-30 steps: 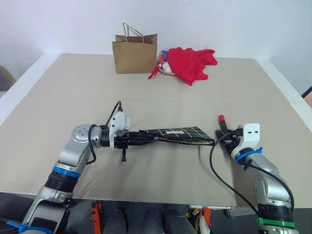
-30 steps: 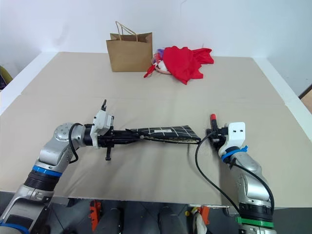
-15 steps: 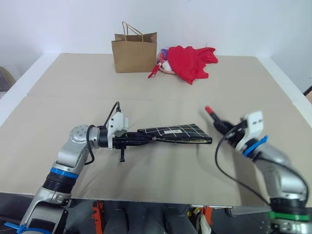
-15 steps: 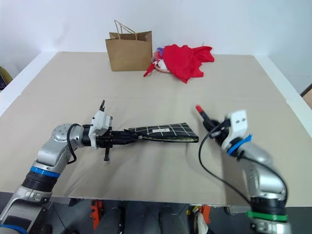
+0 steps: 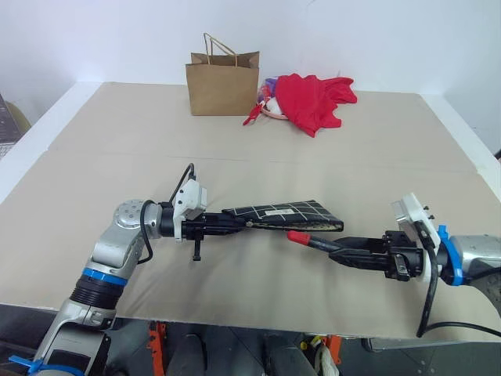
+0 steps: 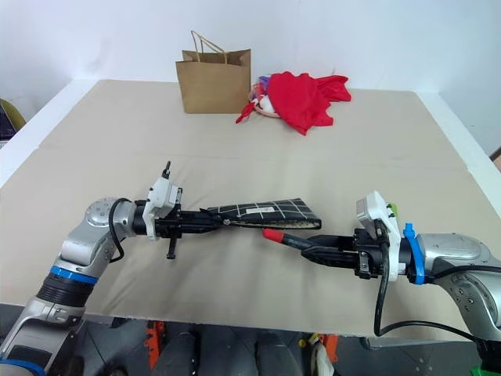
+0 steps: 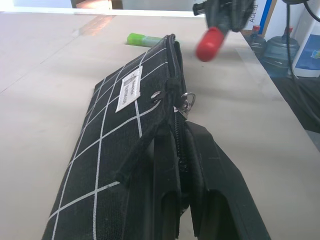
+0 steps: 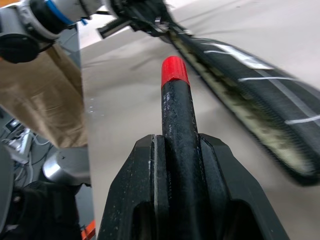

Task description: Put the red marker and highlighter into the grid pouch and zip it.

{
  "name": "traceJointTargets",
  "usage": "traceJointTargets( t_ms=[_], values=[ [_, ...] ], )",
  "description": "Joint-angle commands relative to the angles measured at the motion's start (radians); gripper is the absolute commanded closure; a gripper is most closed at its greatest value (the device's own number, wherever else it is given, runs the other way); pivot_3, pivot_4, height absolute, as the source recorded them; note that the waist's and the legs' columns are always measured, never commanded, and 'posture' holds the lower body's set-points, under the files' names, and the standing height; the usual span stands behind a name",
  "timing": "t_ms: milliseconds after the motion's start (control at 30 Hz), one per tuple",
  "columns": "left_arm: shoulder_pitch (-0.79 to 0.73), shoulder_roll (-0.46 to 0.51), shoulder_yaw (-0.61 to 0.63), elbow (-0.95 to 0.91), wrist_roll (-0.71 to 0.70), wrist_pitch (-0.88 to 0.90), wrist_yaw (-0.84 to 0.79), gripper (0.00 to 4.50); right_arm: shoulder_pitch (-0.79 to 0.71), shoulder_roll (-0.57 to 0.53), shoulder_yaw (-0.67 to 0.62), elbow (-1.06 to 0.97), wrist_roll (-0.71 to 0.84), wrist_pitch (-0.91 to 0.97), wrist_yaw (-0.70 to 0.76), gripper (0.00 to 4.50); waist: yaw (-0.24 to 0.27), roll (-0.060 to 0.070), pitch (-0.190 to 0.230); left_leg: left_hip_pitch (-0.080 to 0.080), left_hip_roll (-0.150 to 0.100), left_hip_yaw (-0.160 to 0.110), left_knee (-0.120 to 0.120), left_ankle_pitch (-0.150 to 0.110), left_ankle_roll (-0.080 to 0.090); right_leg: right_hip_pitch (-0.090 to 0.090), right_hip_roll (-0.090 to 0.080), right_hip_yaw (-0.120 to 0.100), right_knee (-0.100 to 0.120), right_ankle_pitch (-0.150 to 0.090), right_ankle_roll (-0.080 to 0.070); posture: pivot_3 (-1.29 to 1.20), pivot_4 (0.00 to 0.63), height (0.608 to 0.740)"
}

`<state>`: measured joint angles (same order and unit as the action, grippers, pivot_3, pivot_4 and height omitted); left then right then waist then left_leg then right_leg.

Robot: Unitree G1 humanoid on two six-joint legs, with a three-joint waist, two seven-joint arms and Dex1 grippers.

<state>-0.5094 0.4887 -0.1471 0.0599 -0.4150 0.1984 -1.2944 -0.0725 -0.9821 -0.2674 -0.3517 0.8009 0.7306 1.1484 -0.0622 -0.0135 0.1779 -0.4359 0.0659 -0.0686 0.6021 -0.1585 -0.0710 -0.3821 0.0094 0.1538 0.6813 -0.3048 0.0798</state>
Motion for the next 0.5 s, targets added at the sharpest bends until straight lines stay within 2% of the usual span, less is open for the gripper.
traceJointTargets(
  t_ms=[33, 500],
  values=[
    [-0.007, 0.004, 0.015, -0.04, -0.015, -0.004, 0.001, 4.5, -0.019, -0.009, -0.029, 0.002, -0.011, -0.025, -0.003, 3.88, 0.0, 0.0, 0.0, 0.0, 0.0, 0.0, 0.0, 0.0, 0.0, 0.0, 0.0, 0.0, 0.0, 0.0, 0.0, 0.0, 0.15, 0.74],
    [0.016, -0.013, 0.002, -0.082, -0.008, -0.012, 0.032, 4.5, -0.058, -0.001, 0.042, 0.039, -0.106, -0.067, -0.01, 3.88, 0.002, 0.0, 0.0, -0.001, 0.0, 0.0, 0.0, 0.0, -0.001, 0.0, 0.0, 0.0, 0.0, 0.0, 0.001, 0.0, 0.15, 0.74]
  ],
)
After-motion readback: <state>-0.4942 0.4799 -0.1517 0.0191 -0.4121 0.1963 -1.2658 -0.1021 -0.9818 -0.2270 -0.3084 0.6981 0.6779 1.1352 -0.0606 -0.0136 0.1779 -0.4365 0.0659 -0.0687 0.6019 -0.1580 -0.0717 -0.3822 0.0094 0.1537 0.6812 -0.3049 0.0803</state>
